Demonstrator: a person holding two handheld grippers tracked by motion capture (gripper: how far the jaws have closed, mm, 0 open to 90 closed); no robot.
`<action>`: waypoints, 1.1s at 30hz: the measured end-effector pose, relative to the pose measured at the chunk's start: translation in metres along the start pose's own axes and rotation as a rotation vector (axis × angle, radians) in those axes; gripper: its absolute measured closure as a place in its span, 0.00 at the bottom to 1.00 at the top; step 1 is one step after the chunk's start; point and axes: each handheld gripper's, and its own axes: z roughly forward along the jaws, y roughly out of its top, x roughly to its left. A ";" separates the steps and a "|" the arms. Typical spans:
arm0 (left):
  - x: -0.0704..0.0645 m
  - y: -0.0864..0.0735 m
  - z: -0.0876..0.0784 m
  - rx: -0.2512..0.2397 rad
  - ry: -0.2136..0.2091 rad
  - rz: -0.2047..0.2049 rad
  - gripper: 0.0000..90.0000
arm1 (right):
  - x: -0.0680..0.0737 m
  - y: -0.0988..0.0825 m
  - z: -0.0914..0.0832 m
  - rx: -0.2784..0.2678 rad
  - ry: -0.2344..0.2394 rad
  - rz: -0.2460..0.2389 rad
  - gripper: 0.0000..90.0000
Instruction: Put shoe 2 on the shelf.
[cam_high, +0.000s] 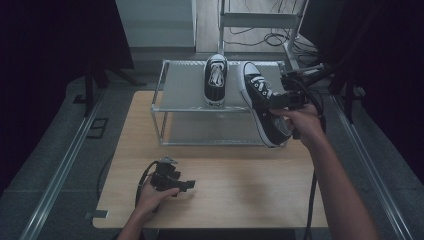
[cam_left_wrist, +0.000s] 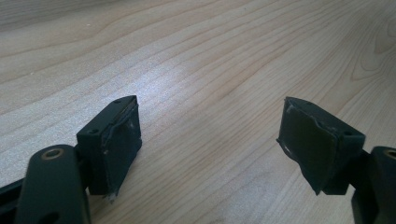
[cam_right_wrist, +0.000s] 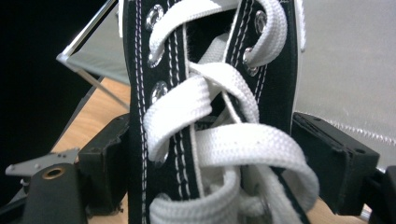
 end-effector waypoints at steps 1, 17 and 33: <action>0.000 0.000 0.000 -0.001 -0.001 -0.001 0.23 | 0.000 0.003 0.002 0.002 -0.006 0.008 0.20; 0.000 0.001 -0.002 -0.013 -0.018 -0.010 0.23 | -0.003 0.055 0.032 0.013 -0.098 0.109 0.20; 0.004 0.002 -0.007 -0.028 -0.037 -0.019 0.23 | -0.002 0.096 0.071 0.036 -0.166 0.193 0.20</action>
